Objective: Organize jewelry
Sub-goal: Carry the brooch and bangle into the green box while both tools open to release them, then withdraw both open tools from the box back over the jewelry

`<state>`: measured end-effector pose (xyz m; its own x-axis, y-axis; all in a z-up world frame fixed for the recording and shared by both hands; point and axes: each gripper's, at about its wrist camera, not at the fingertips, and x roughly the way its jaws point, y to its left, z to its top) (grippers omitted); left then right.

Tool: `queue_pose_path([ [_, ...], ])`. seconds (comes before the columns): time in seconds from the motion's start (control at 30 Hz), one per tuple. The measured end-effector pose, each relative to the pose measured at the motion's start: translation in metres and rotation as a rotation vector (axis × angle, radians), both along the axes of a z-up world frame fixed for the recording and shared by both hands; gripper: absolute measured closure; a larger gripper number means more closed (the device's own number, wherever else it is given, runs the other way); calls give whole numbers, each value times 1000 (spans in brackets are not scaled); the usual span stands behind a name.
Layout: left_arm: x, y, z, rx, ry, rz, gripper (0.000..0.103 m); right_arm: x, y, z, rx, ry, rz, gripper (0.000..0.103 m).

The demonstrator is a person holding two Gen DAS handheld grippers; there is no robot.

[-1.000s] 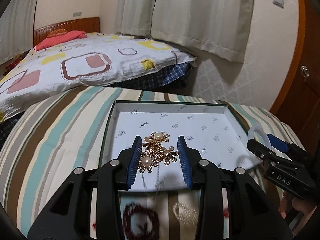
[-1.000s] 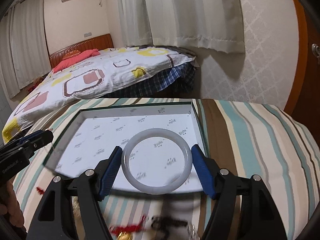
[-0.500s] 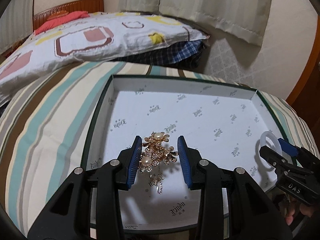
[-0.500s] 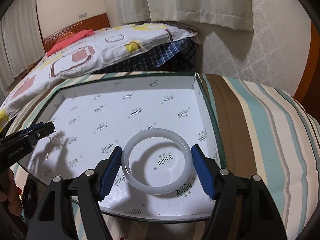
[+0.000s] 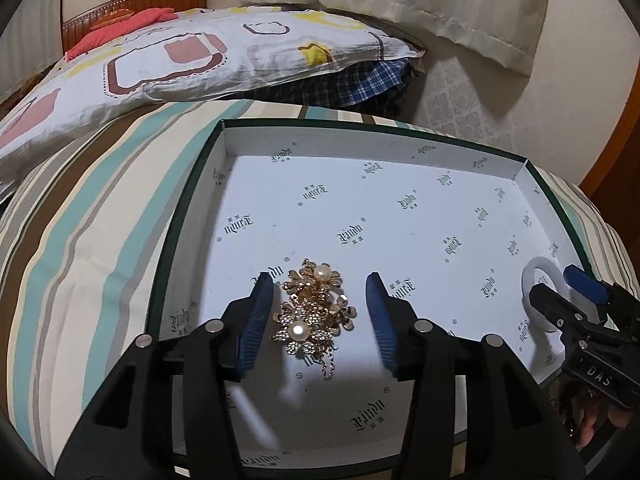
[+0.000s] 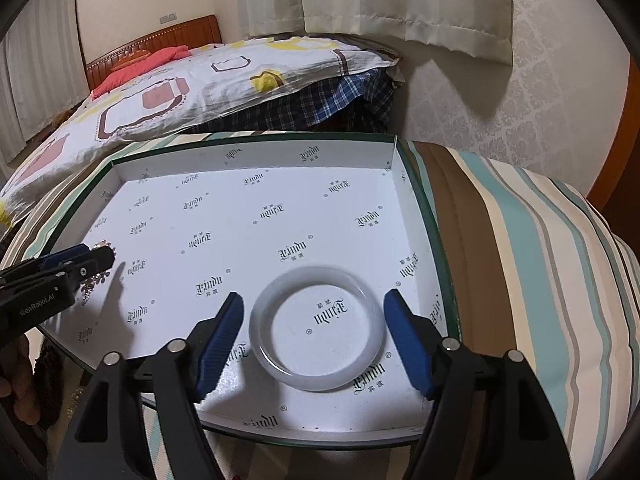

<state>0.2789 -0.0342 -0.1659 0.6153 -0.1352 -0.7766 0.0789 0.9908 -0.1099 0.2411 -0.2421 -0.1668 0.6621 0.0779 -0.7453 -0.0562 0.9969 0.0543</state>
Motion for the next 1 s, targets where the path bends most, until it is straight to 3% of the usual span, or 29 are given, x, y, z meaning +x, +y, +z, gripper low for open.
queue_pose_path([
  [0.2,-3,1,6,-10,-12,1,51,-2,-1,2,10,-13,-1,29],
  [0.37,-19,4,27,-1,-78,1,46,-14,0,18,16,-59,-10,29],
  [0.7,-88,27,63,-20,-176,43,46,-67,10,46,23,-131,-13,29],
  [1.0,-155,40,61,-27,-189,73,46,-135,28,34,42,-117,-4,29],
])
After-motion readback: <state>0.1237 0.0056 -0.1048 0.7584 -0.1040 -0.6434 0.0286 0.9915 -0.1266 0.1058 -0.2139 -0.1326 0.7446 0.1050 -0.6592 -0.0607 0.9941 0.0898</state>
